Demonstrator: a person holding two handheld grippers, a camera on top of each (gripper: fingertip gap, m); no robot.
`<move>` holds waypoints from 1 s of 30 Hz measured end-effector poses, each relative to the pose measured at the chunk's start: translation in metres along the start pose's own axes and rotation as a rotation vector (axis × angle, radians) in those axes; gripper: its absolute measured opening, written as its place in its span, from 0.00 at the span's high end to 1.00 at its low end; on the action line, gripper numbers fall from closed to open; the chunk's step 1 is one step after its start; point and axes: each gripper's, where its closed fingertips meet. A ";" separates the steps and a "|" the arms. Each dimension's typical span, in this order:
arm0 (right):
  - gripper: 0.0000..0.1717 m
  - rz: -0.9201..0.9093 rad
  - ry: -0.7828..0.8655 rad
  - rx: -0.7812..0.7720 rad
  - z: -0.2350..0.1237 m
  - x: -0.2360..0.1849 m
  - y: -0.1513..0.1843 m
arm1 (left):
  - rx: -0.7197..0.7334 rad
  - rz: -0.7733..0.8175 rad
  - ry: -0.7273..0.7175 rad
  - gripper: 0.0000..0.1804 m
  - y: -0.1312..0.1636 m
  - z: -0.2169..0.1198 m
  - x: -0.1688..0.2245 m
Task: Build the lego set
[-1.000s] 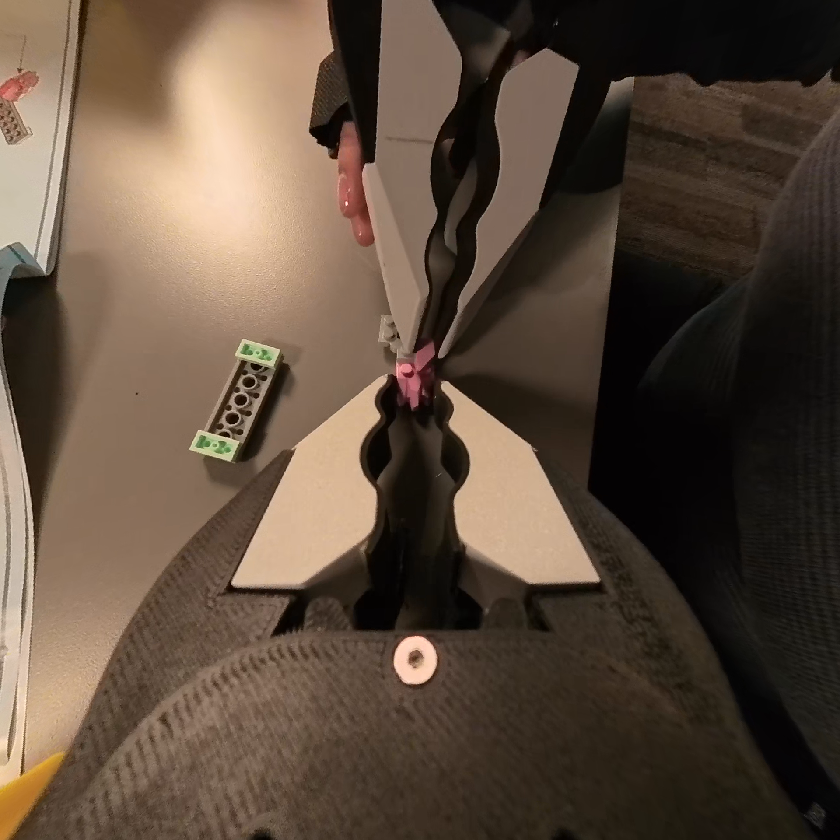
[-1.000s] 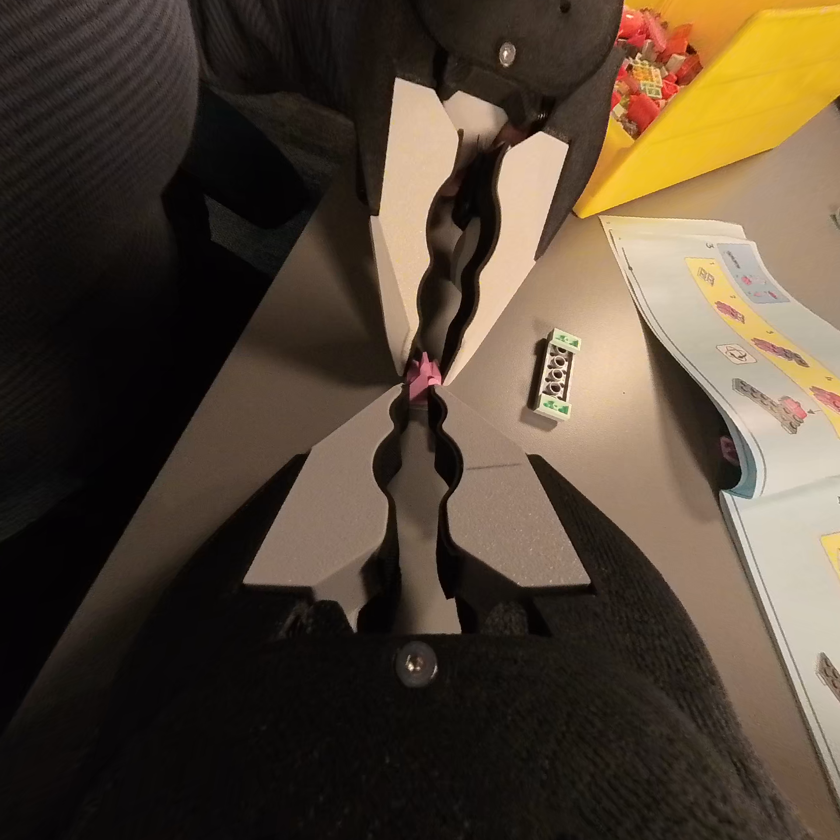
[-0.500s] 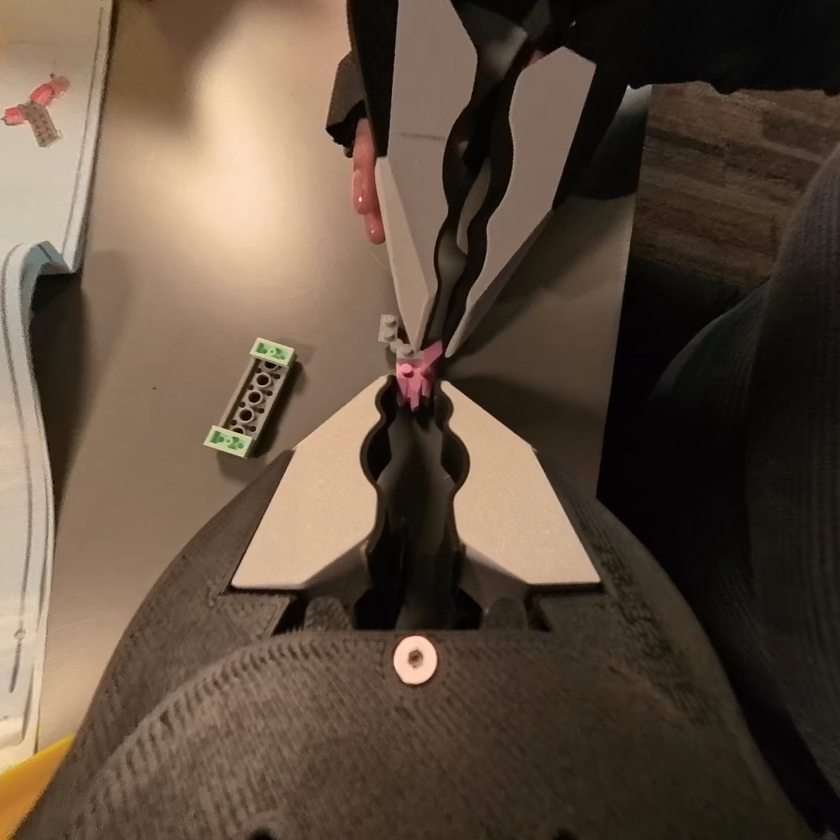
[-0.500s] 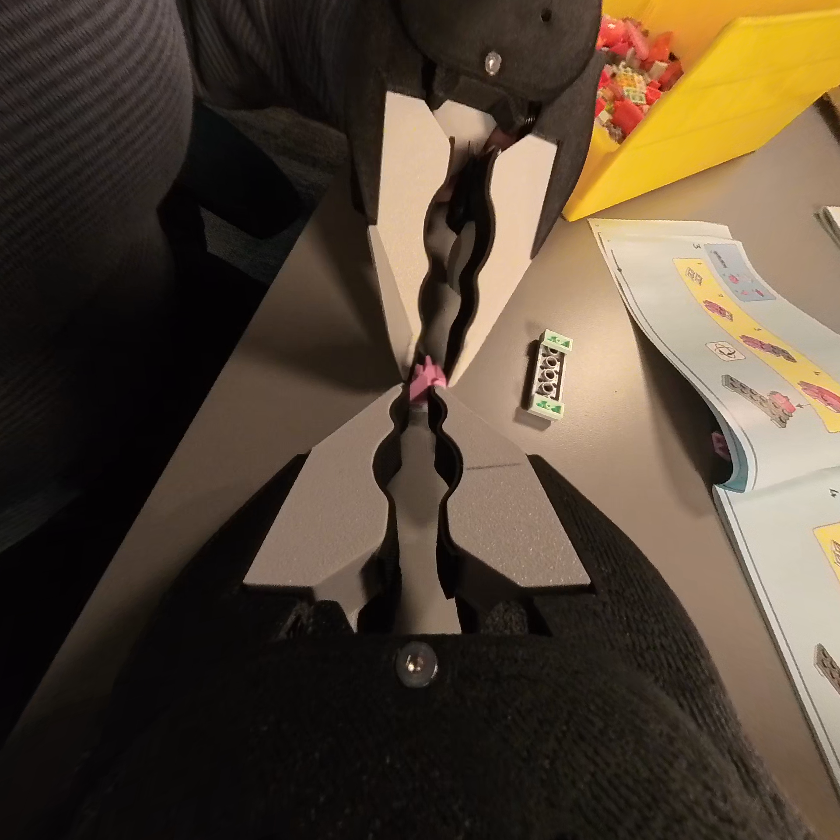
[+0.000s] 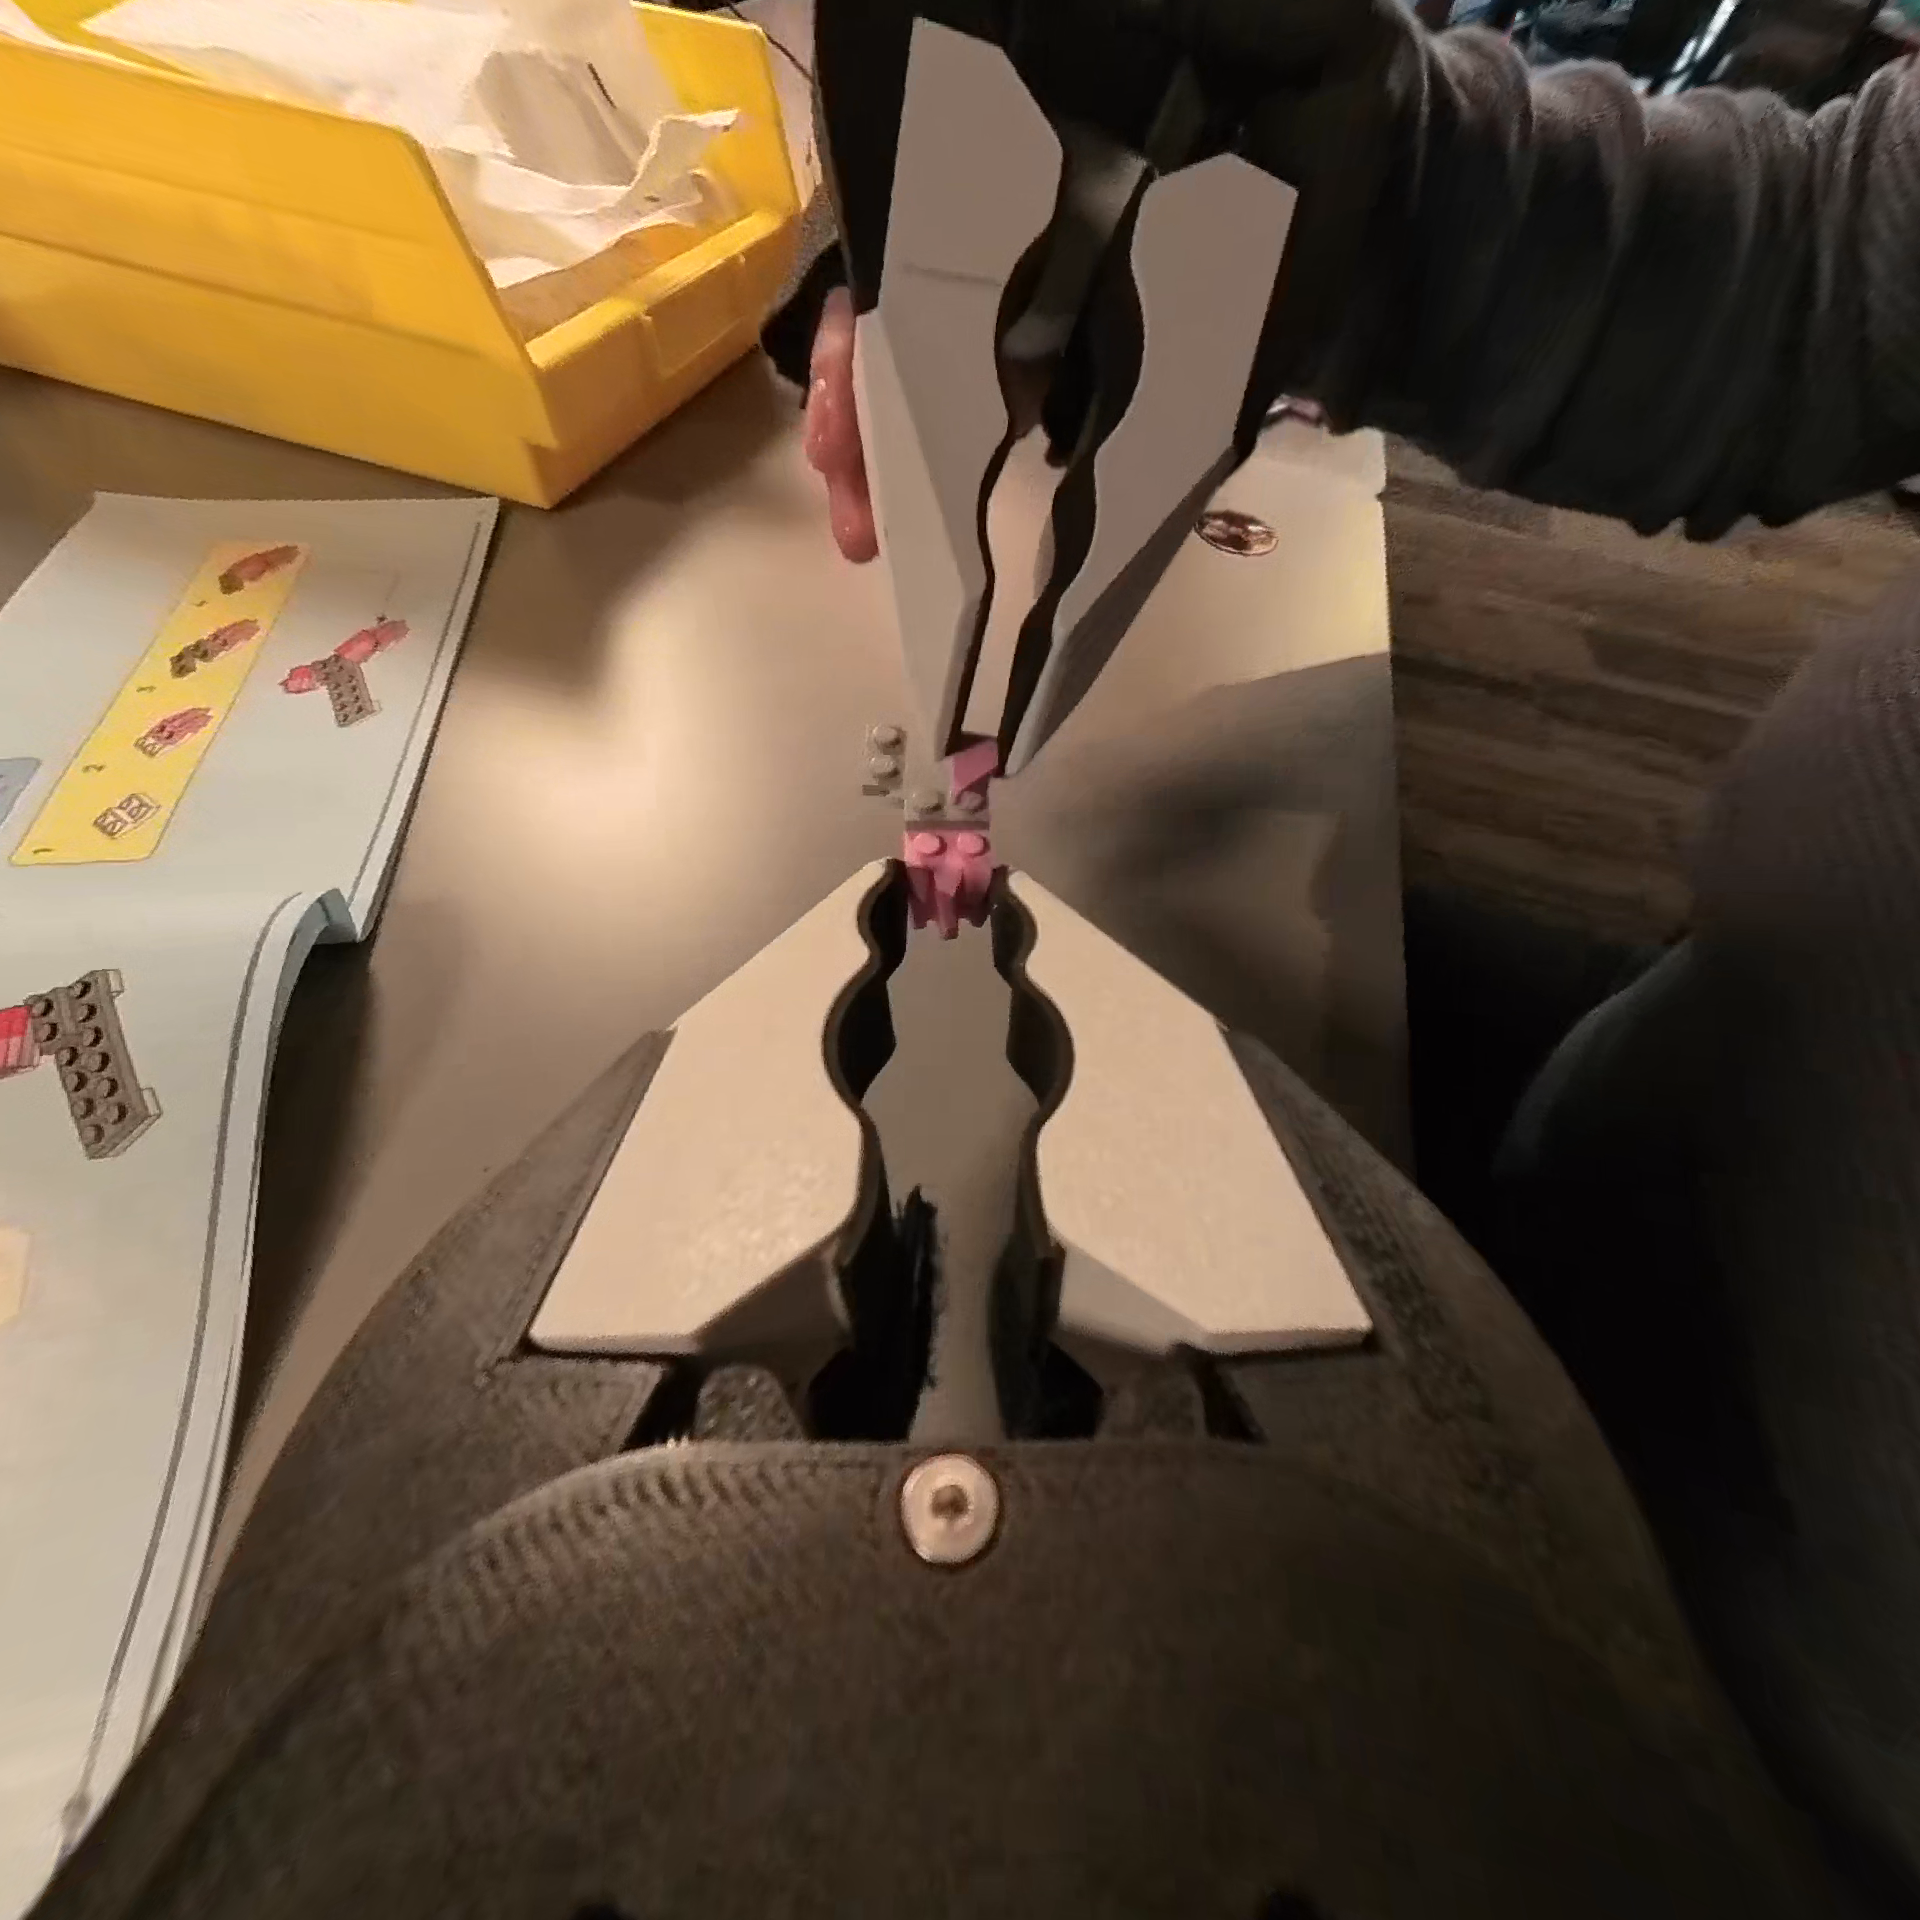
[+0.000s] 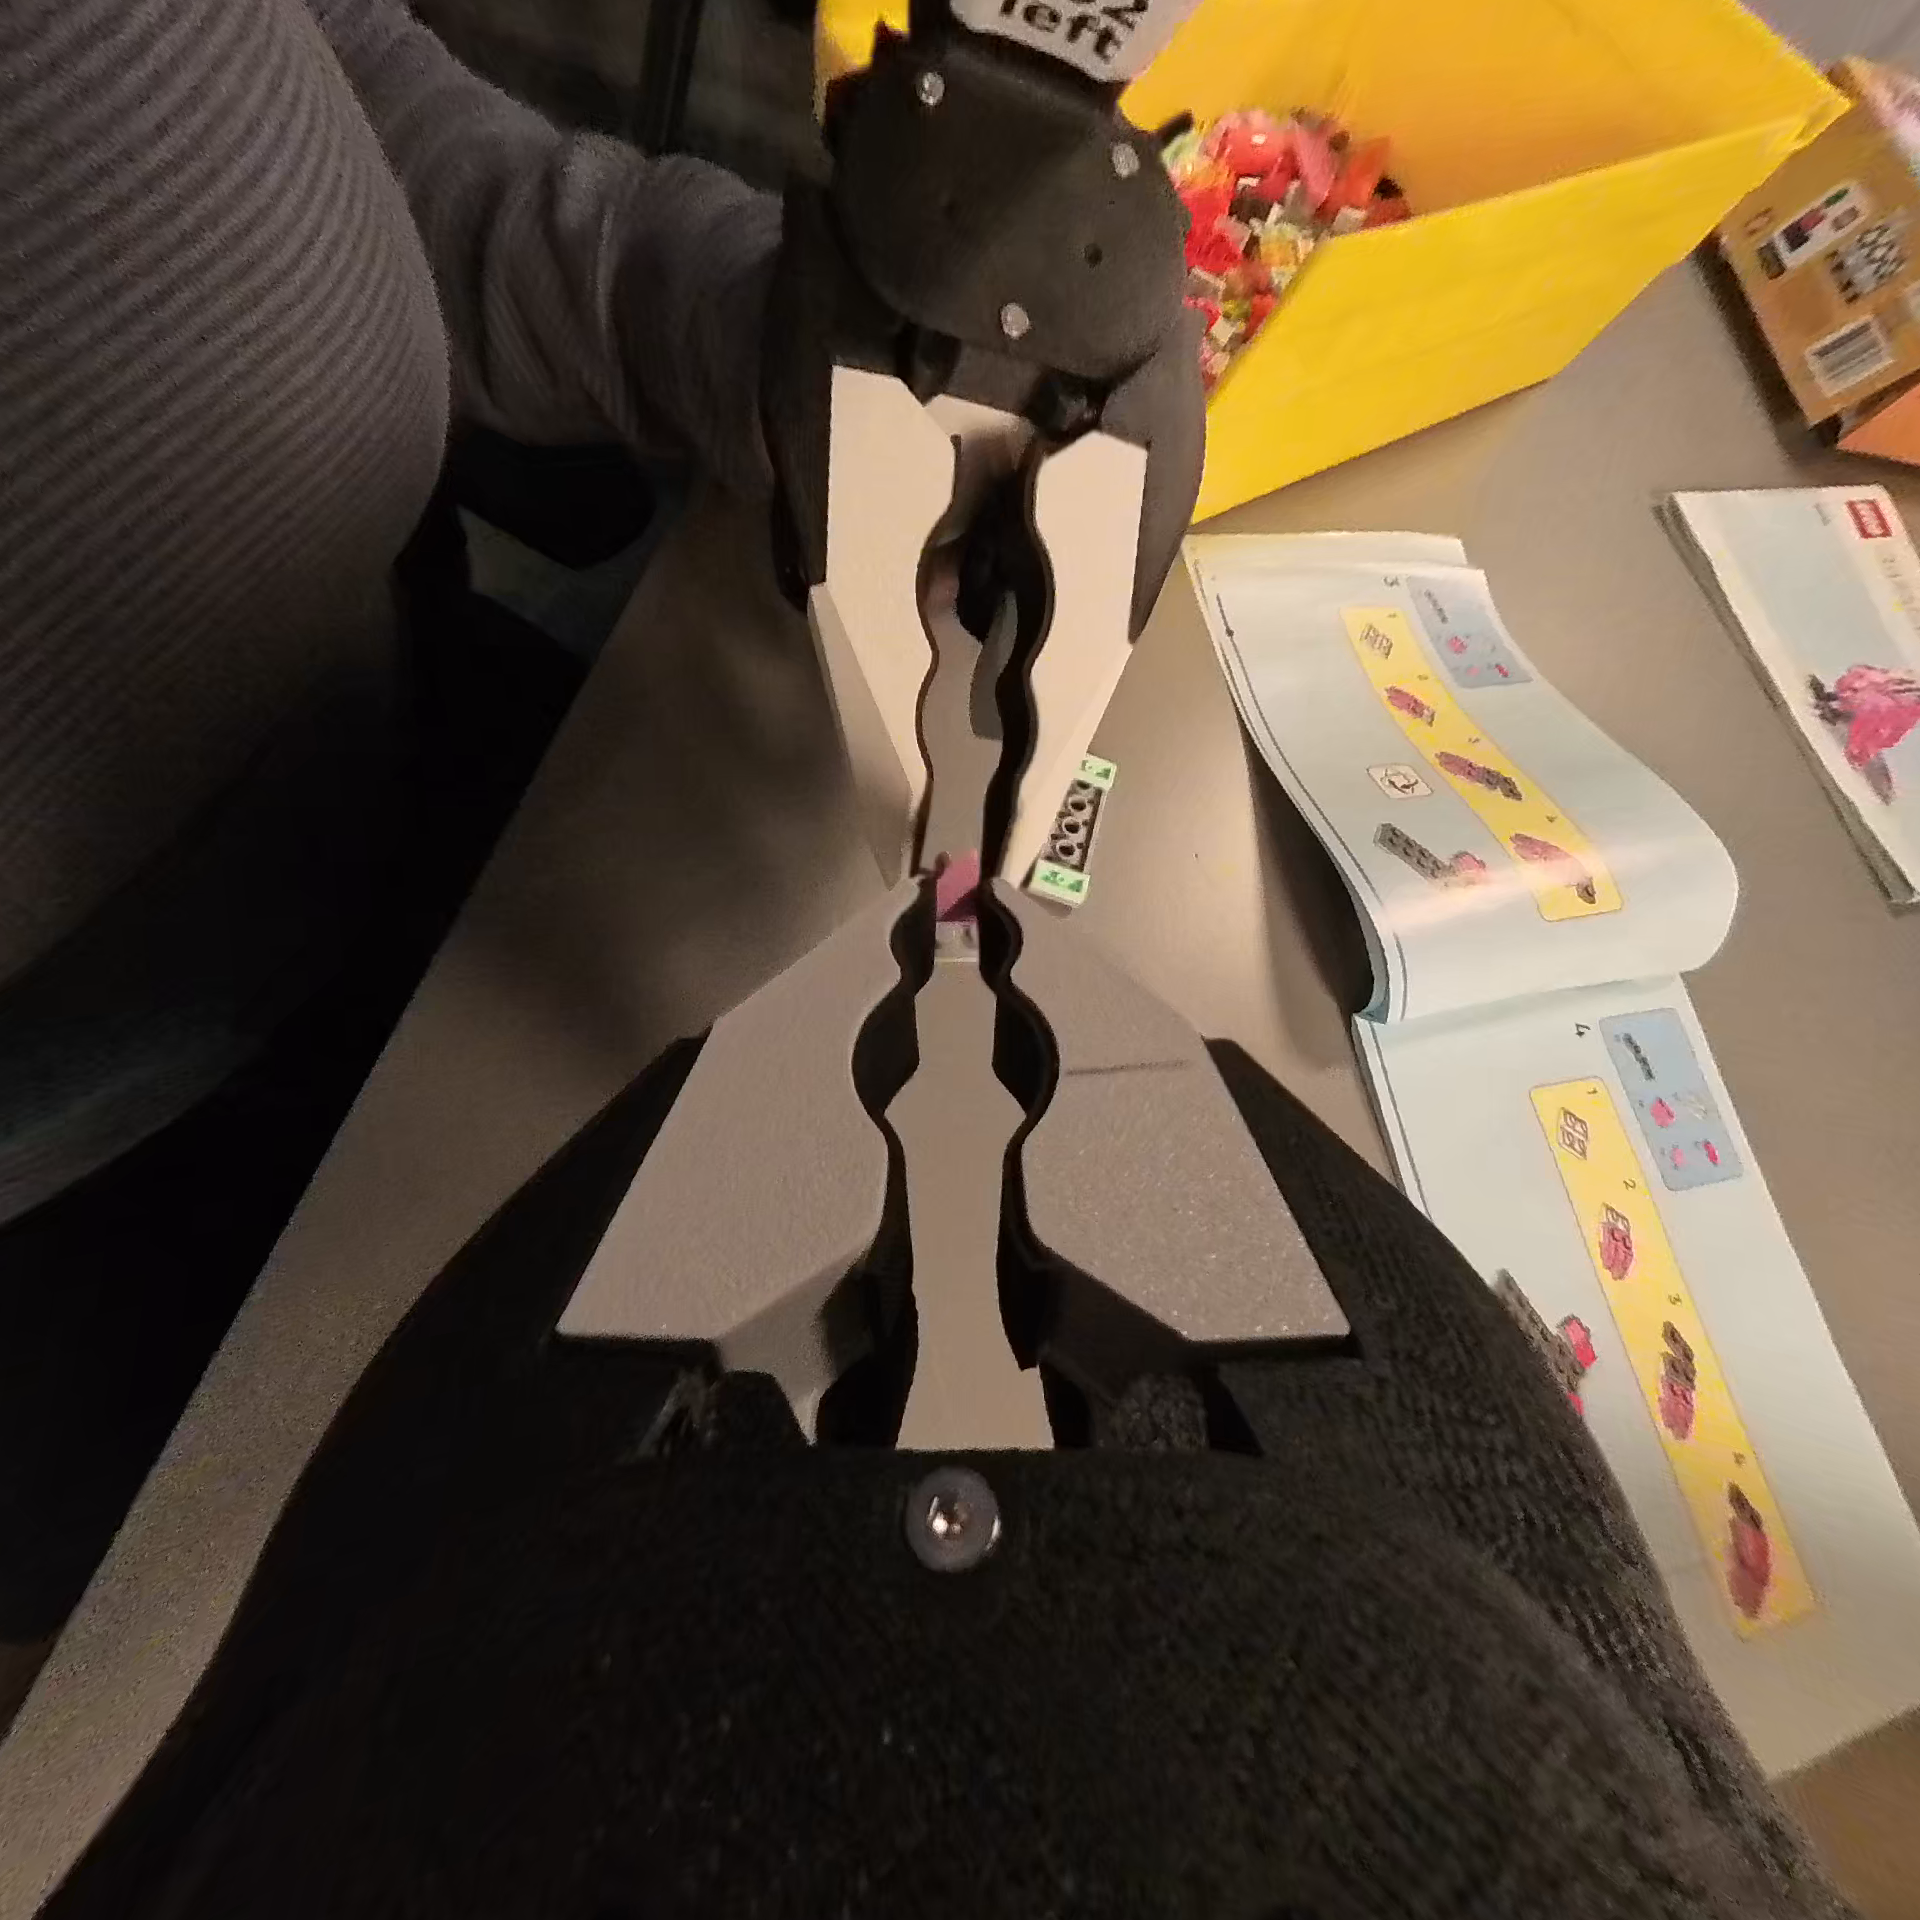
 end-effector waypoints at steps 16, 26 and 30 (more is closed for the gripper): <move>0.97 -0.060 -0.146 -0.089 0.005 -0.003 -0.001 | 0.047 -0.036 0.063 0.92 -0.006 -0.007 0.004; 0.97 -0.061 -0.149 -0.098 0.005 -0.002 -0.002 | 0.059 -0.055 0.074 0.92 -0.007 -0.008 0.004; 0.97 -0.068 -0.141 -0.100 0.005 -0.002 -0.003 | 0.061 -0.057 0.071 0.92 -0.008 -0.008 0.003</move>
Point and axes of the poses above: each gripper's, where its closed fingertips meet, z out along the fingers, y out of its underside, x = y × z across the jaws, and after that the axes turned 14 degrees about -z, right-handed
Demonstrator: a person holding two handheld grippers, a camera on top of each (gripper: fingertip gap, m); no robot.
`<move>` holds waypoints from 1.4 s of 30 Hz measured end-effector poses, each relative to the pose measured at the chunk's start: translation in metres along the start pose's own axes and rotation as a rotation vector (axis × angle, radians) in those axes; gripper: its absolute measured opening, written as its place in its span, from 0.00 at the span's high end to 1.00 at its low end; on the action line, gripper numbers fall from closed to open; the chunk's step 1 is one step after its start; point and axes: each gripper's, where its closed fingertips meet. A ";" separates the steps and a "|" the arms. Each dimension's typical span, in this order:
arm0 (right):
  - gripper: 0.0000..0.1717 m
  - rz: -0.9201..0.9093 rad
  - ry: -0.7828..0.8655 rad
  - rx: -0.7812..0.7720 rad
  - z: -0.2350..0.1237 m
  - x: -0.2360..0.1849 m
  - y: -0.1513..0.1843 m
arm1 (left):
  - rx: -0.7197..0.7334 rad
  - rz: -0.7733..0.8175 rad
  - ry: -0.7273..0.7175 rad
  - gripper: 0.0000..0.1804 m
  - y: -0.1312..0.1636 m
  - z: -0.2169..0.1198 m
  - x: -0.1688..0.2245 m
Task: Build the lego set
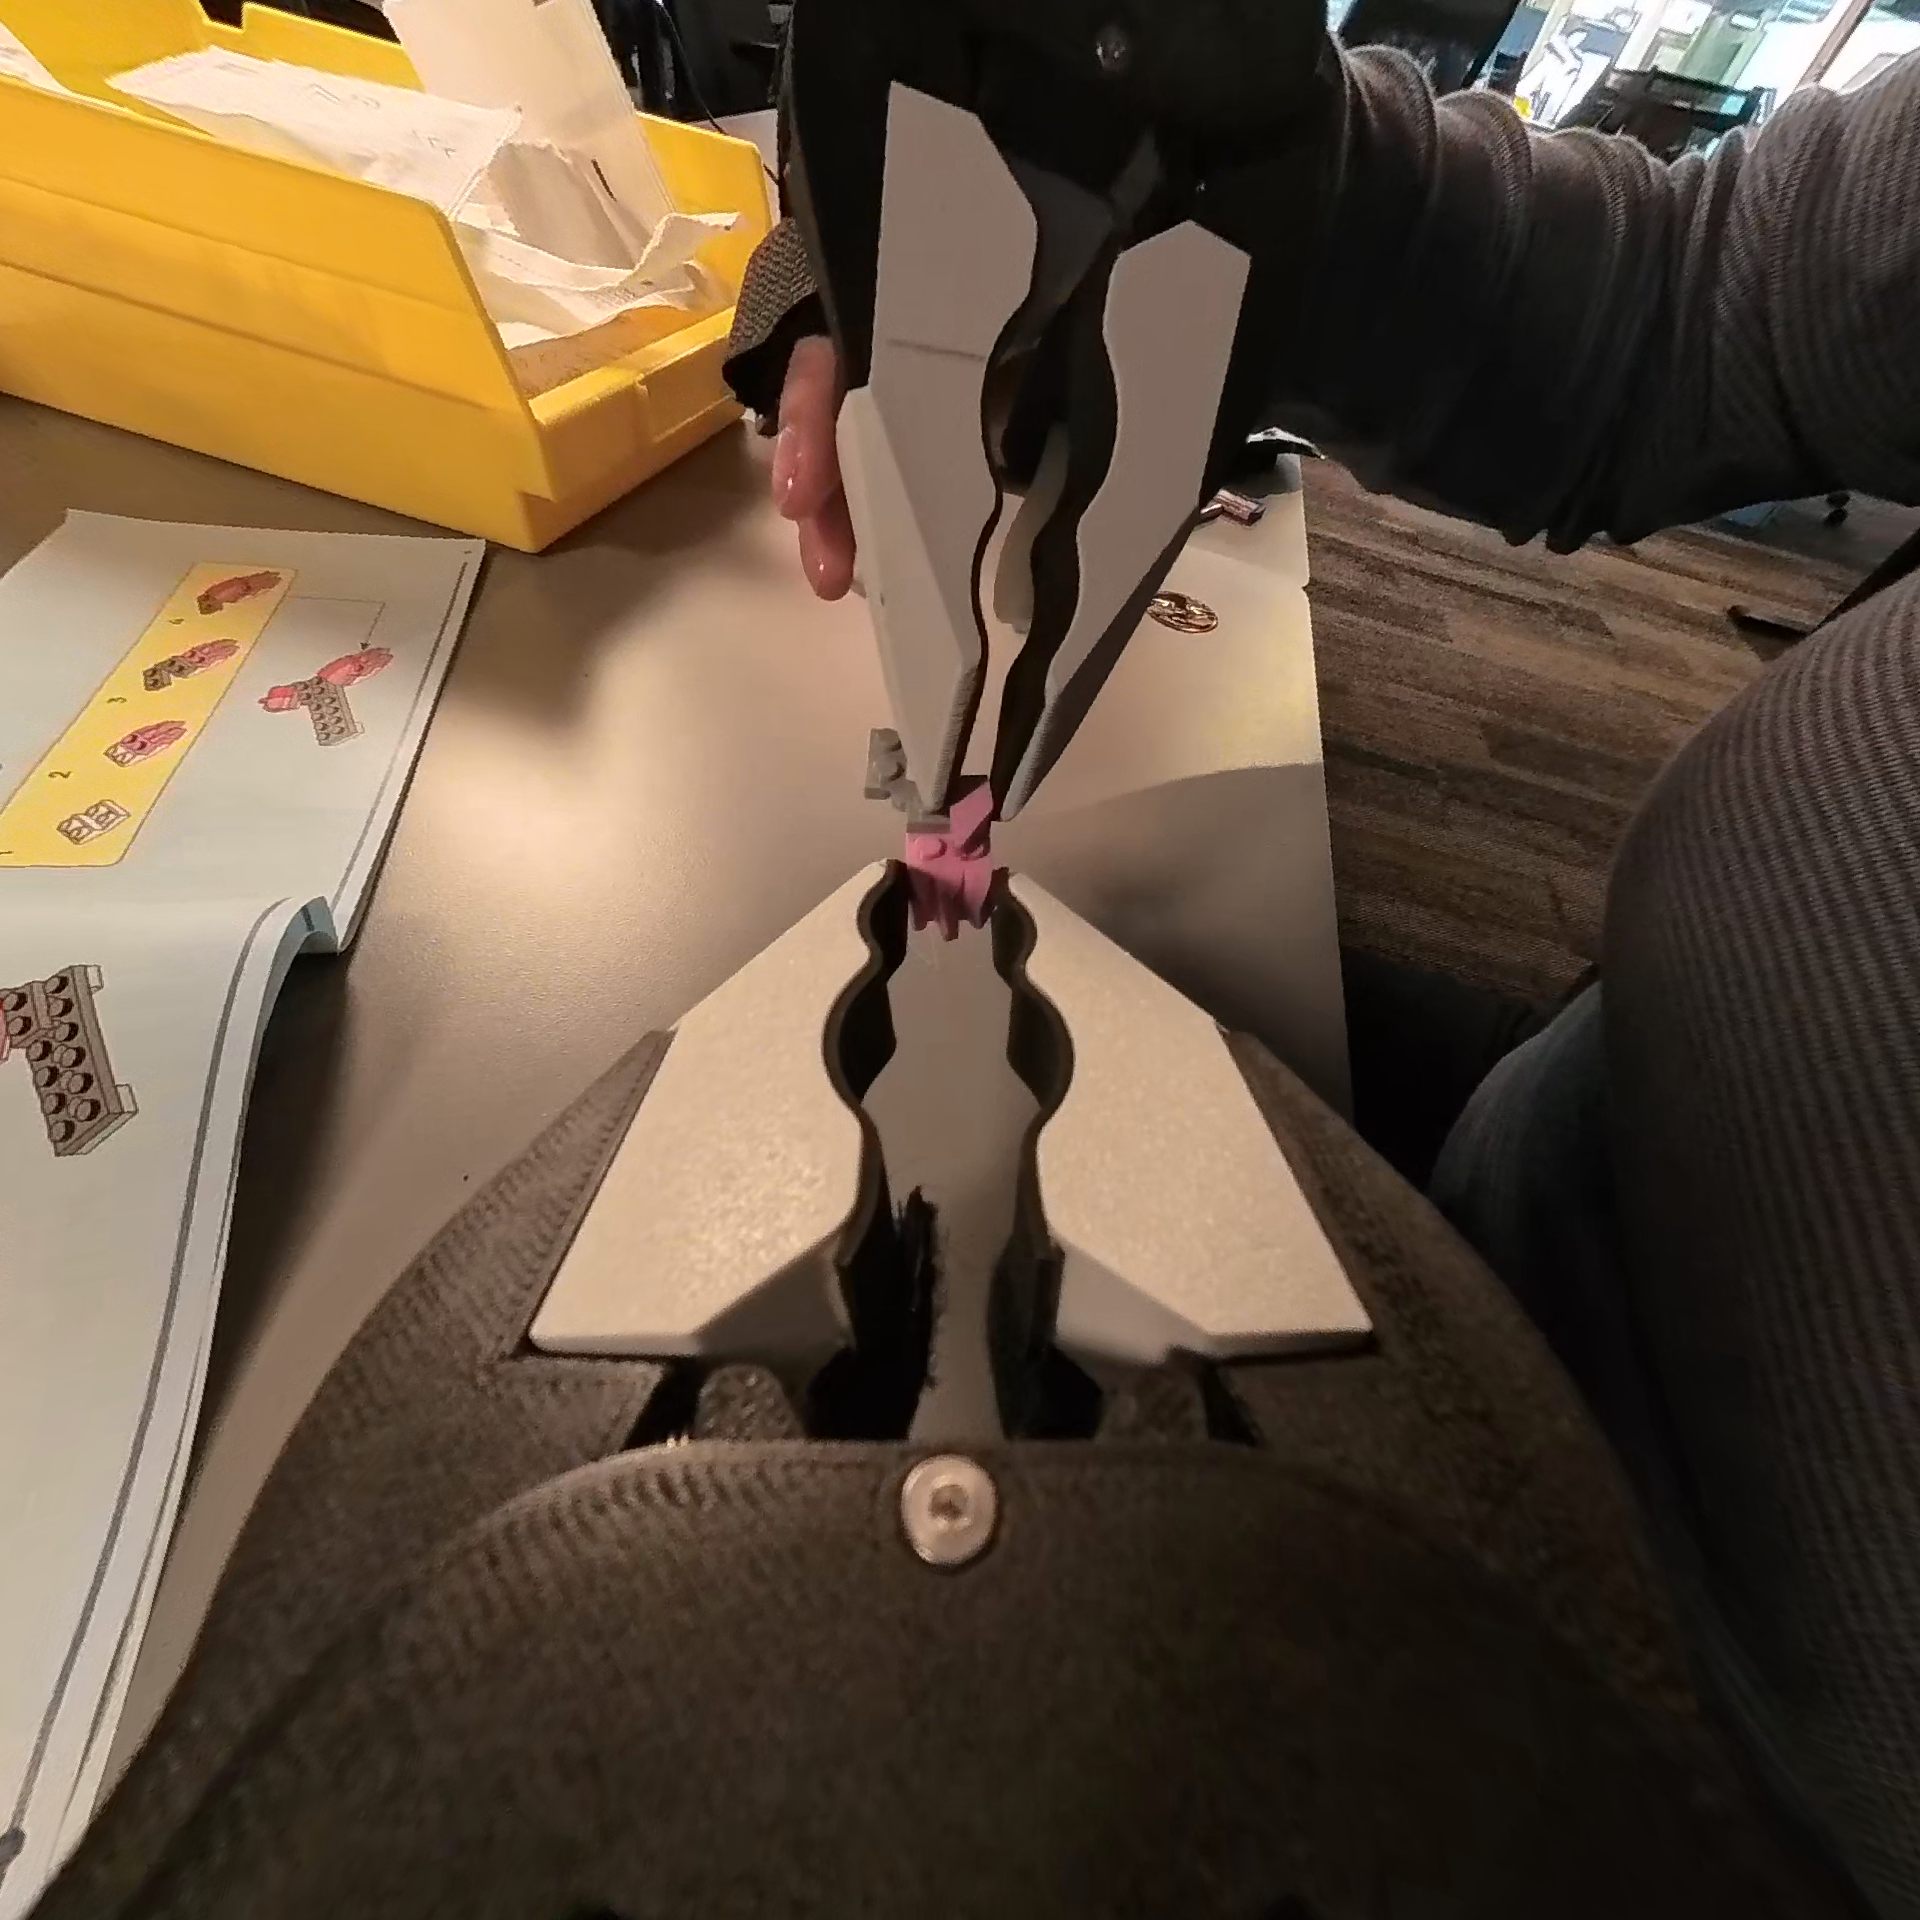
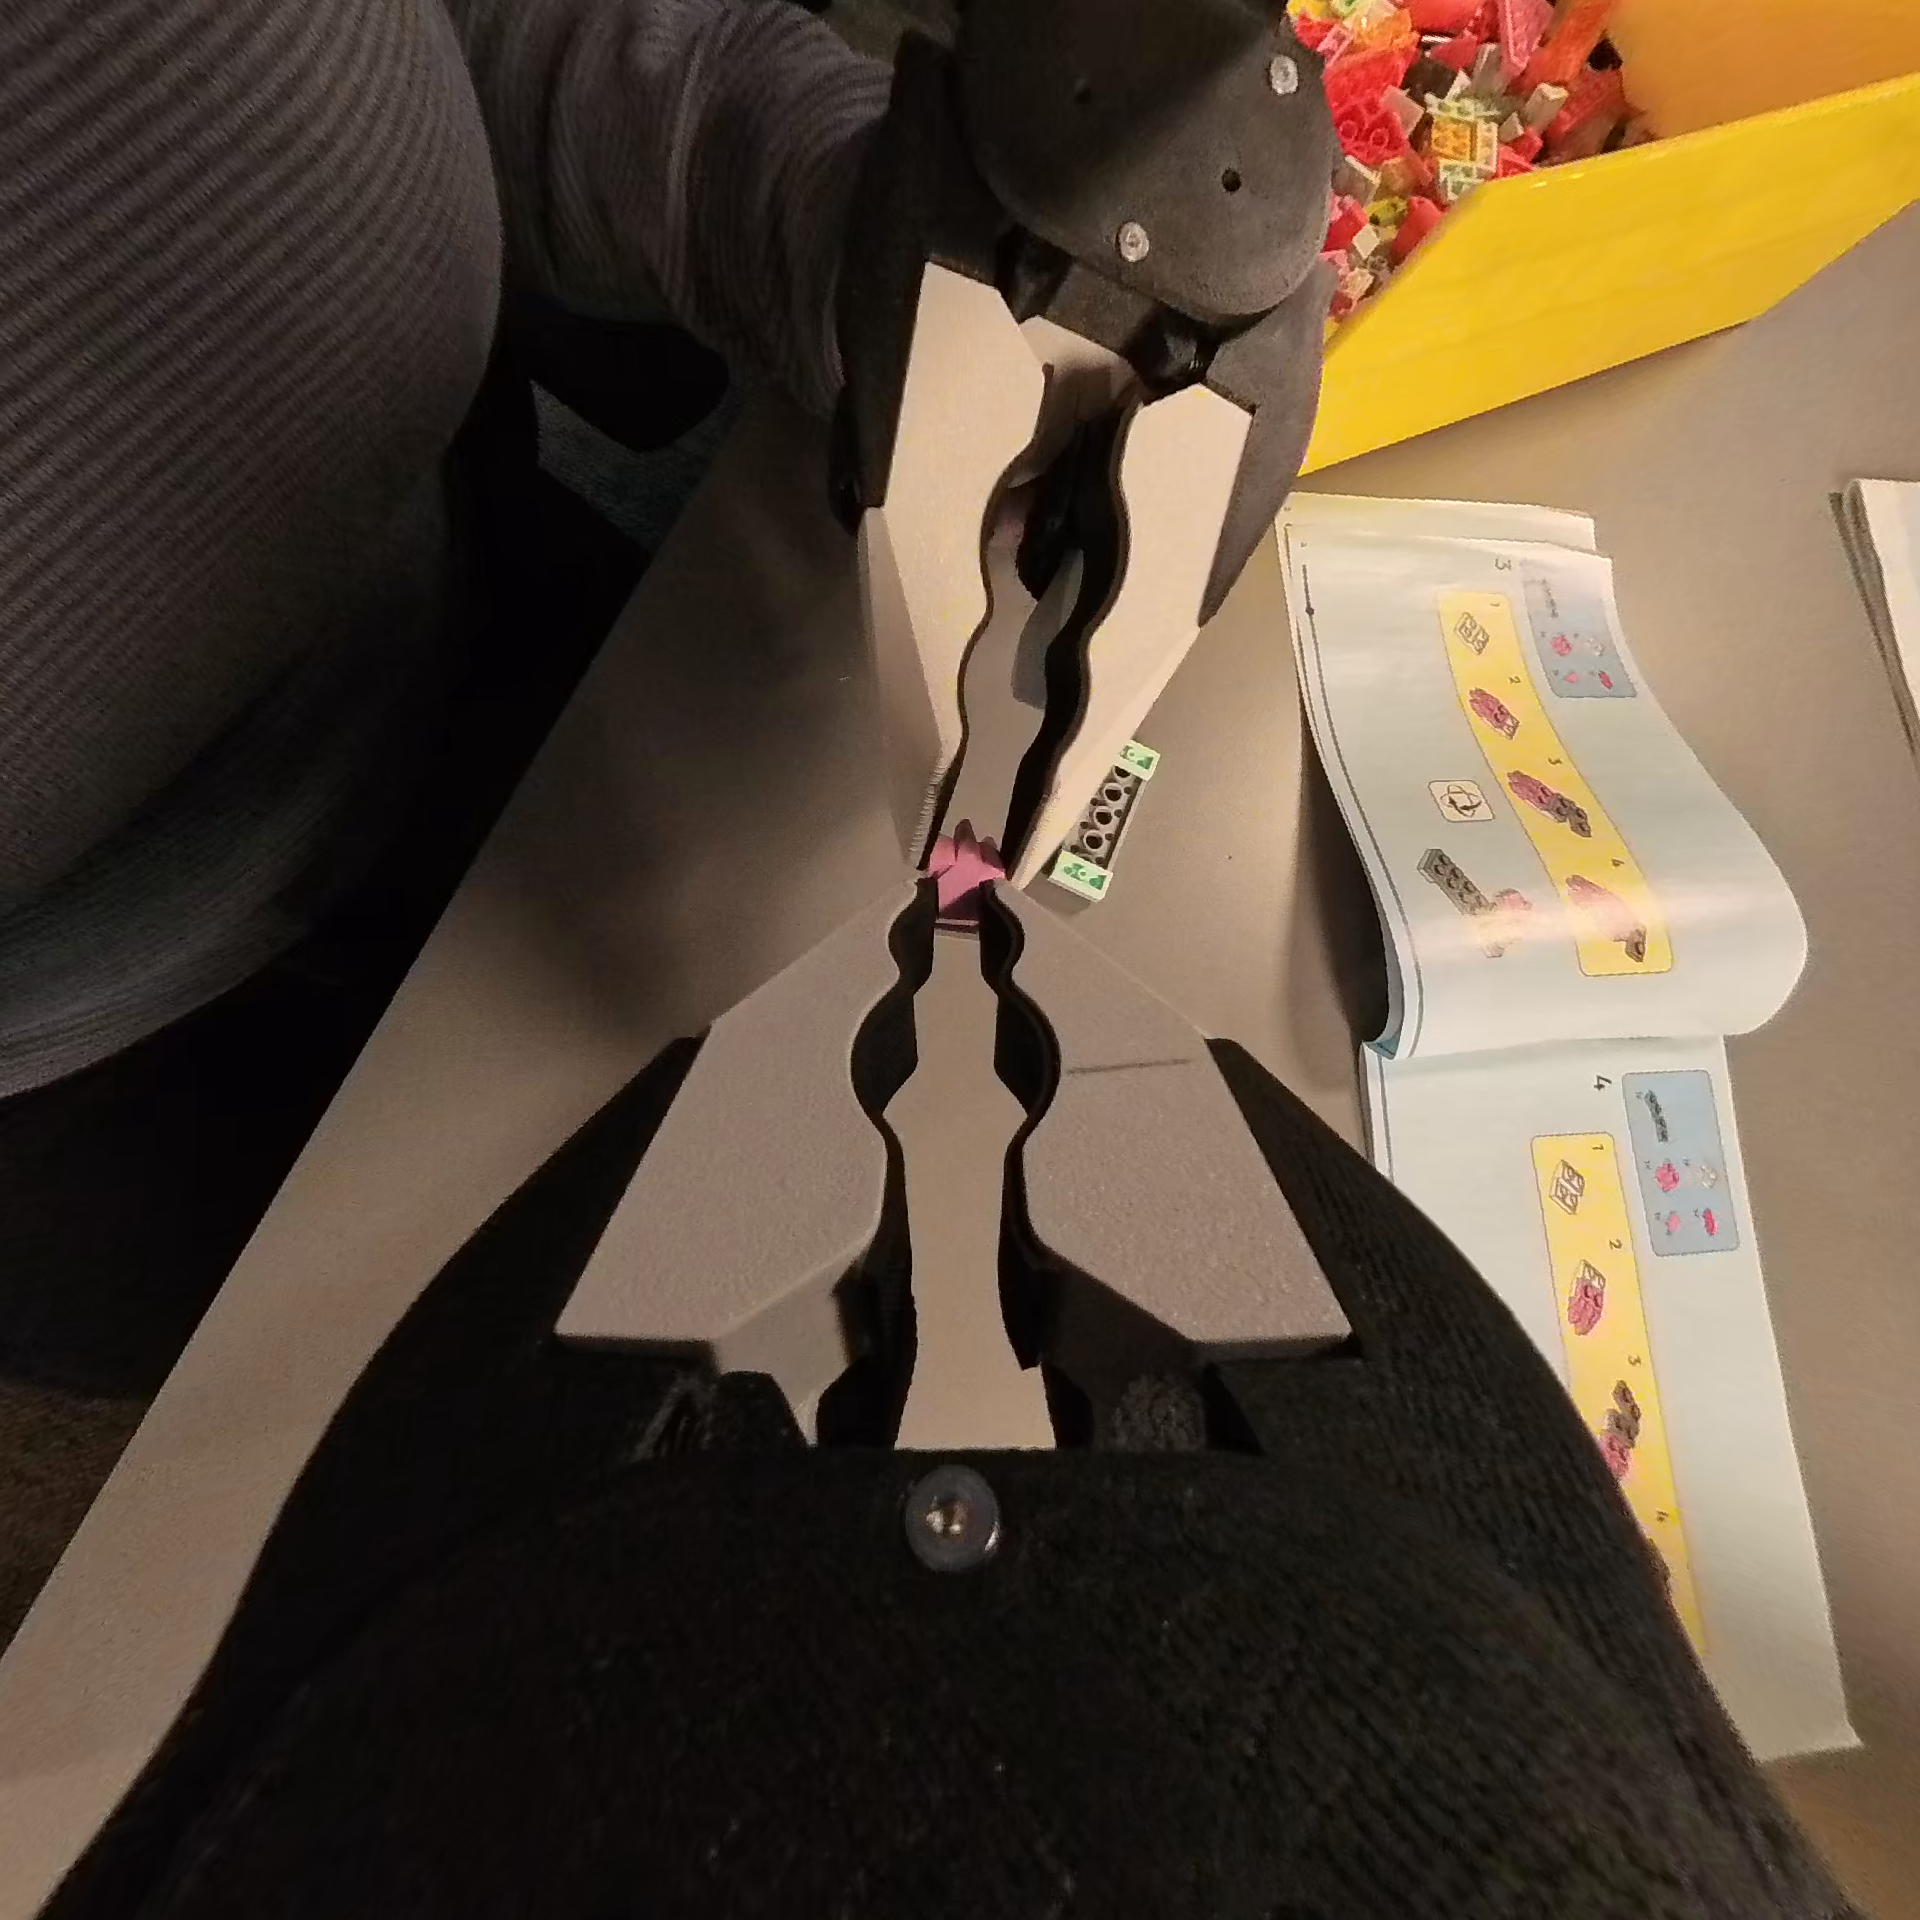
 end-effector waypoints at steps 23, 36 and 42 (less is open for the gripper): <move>0.93 -0.052 0.075 -0.021 0.001 0.002 0.001 | 0.015 -0.022 -0.012 0.92 -0.002 -0.001 -0.003; 0.78 -0.168 0.254 -0.118 -0.004 0.008 0.003 | 0.022 -0.034 -0.024 0.92 -0.003 -0.002 -0.006; 0.74 -0.539 0.523 -0.417 0.005 0.011 0.016 | 0.023 -0.045 -0.029 0.92 -0.004 -0.002 -0.007</move>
Point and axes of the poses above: each gripper's, where its closed fingertips meet, z out along the fingers, y out of its underside, x = y × z across the jaws, and after that the axes turned 14 degrees about -z, right-handed
